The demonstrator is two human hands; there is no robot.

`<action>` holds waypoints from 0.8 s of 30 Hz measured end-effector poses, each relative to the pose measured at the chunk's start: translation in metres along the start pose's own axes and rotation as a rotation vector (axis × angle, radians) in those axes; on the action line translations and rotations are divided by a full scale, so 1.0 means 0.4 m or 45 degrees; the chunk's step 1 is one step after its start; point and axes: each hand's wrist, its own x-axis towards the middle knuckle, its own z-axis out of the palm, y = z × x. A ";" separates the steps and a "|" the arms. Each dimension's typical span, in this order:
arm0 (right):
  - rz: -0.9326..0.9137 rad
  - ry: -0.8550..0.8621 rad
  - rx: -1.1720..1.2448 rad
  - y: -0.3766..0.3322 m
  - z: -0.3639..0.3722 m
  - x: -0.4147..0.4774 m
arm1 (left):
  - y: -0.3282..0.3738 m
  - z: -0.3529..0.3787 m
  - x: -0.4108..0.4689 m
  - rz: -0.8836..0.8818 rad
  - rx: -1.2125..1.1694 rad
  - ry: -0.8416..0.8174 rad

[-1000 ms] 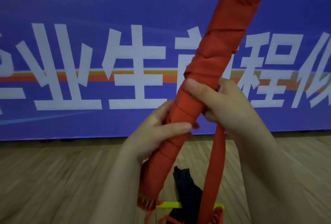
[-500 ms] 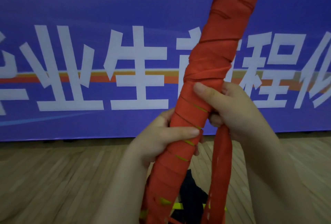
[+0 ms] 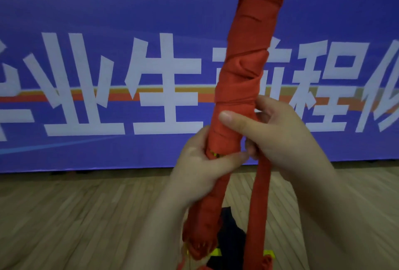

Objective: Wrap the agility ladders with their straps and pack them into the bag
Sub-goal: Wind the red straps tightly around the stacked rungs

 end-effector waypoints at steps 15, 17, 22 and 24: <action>0.015 -0.022 -0.175 -0.006 0.005 -0.001 | 0.025 -0.014 -0.029 0.042 0.322 0.135; 0.016 -0.061 -0.114 -0.015 0.003 -0.002 | 0.024 -0.008 -0.029 0.190 0.566 0.296; -0.065 -0.109 0.204 -0.023 -0.009 -0.010 | 0.023 -0.050 -0.023 -0.132 -0.259 -0.471; -0.097 -0.084 0.195 -0.022 -0.005 -0.010 | 0.022 -0.037 -0.026 -0.205 -0.256 -0.455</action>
